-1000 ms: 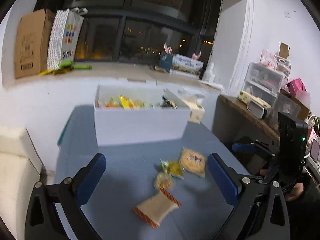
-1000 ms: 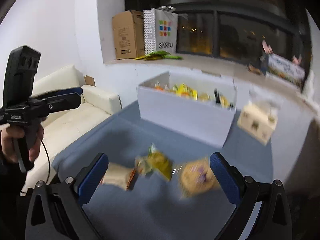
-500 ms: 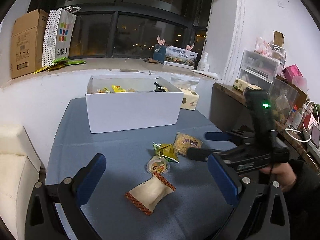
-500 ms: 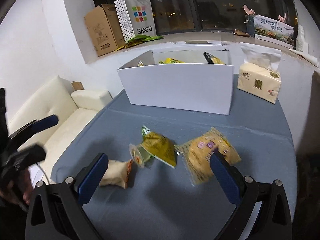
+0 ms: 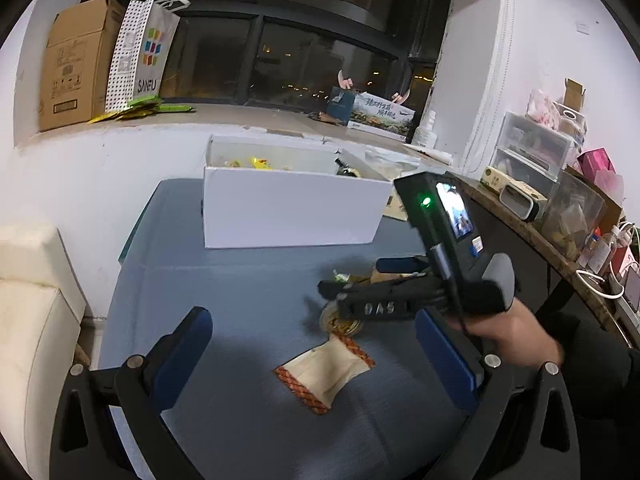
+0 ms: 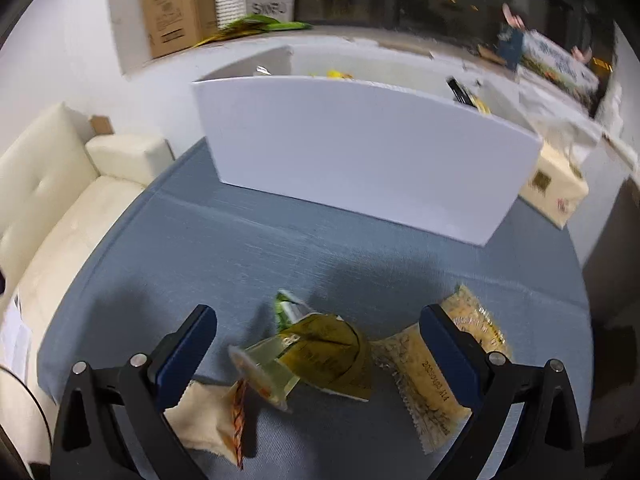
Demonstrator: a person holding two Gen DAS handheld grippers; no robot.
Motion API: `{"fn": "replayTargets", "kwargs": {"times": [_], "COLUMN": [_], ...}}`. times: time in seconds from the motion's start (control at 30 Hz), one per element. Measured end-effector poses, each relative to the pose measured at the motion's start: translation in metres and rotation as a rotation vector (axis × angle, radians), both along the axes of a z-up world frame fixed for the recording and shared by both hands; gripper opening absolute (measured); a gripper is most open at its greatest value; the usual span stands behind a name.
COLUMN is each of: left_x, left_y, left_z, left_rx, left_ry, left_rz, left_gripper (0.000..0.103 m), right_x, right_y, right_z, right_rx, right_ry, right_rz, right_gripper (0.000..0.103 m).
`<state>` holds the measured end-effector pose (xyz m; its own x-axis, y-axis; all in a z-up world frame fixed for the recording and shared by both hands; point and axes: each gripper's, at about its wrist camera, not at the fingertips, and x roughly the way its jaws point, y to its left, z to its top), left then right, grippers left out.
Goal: Organize snacks
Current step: 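Grasp the green-and-yellow snack bag with the right gripper while the left grasps the cream bread pack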
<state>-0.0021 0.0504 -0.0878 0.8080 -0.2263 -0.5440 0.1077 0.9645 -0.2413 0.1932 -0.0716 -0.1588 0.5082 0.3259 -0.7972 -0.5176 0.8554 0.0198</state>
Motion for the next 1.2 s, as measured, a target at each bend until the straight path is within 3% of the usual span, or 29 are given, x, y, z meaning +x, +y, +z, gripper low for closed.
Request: {"fn": "replayTargets", "kwargs": {"times": [0.03,0.1,0.23,0.4,0.57,0.7,0.93,1.2], "left_x": [0.0,0.001,0.001,0.005,0.011,0.016,0.031,0.077], "left_y": [0.0,-0.001,-0.005,-0.016,-0.032,-0.043,-0.058,-0.052], "left_z": [-0.002,-0.006,-0.008,-0.013,-0.022,-0.031,-0.049,-0.083], "left_rx": [-0.001,-0.004,0.012,0.045,0.089,0.102,0.137,0.171], "left_ry": [0.006,0.016,0.023,0.045,0.077,0.113,0.172,0.293], "left_rz": [0.001,0.0,-0.017,-0.054,-0.117,-0.144,-0.228,-0.357], "left_gripper": [0.103,0.103,0.103,0.103,0.103,0.103,0.103,0.103], "right_x": [0.002,0.005,0.008,0.011,0.013,0.0,-0.011,-0.035], "right_y": [-0.003,-0.003,-0.008,-0.038,-0.083,-0.114,-0.158,-0.181], "right_z": [-0.001,-0.004,-0.007,0.013,0.04,0.056,0.049,0.053], "right_rx": [0.012,-0.001,0.011,0.198,0.491,0.603,0.706,0.725], "right_ry": [0.017,0.037,0.06,0.077,0.15,0.128,0.15,0.108], "right_rz": [-0.004,-0.004,0.022,0.01,0.0,-0.007,-0.06,-0.066], "right_gripper": [0.091,0.045,0.044,0.039,0.038,0.038,0.038,0.038]}}
